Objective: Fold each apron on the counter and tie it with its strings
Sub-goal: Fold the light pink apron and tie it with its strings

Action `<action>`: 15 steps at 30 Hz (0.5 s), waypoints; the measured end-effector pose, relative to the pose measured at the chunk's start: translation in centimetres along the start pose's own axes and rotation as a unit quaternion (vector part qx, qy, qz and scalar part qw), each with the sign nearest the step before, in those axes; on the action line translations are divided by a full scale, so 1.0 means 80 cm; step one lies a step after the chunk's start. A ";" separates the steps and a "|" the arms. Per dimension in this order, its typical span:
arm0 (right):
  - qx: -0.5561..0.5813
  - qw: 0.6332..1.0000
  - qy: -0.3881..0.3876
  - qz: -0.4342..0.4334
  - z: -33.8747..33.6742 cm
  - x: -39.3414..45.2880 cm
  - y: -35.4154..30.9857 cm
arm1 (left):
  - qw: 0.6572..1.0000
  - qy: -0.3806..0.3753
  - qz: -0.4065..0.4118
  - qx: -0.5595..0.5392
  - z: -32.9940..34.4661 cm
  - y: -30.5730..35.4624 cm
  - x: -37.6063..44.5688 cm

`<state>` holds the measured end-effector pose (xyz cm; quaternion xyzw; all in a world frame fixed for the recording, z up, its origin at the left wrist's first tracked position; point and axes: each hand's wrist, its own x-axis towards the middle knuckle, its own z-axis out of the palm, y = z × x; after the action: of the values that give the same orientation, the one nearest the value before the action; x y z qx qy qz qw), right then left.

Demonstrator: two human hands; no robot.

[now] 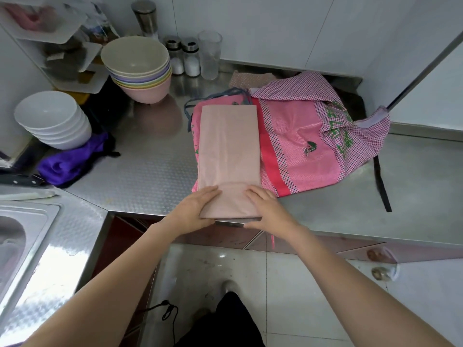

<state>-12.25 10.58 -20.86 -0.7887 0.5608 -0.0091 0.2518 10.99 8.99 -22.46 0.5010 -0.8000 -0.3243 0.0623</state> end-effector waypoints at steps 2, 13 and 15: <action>0.039 0.999 -0.010 0.021 -0.014 0.002 0.004 | 0.995 0.006 -0.062 -0.074 -0.013 0.001 -0.002; 0.285 0.933 0.108 0.191 -0.036 0.045 0.006 | 0.897 0.100 -0.280 -0.326 -0.043 -0.013 0.037; 0.208 0.948 0.123 0.207 -0.033 0.051 0.002 | 0.871 0.104 -0.306 -0.369 -0.043 -0.009 0.036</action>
<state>-11.64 5.94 -19.71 -0.5780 0.7243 -0.1702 0.3350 11.58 4.80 -20.79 0.6919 -0.4176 -0.5451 0.2229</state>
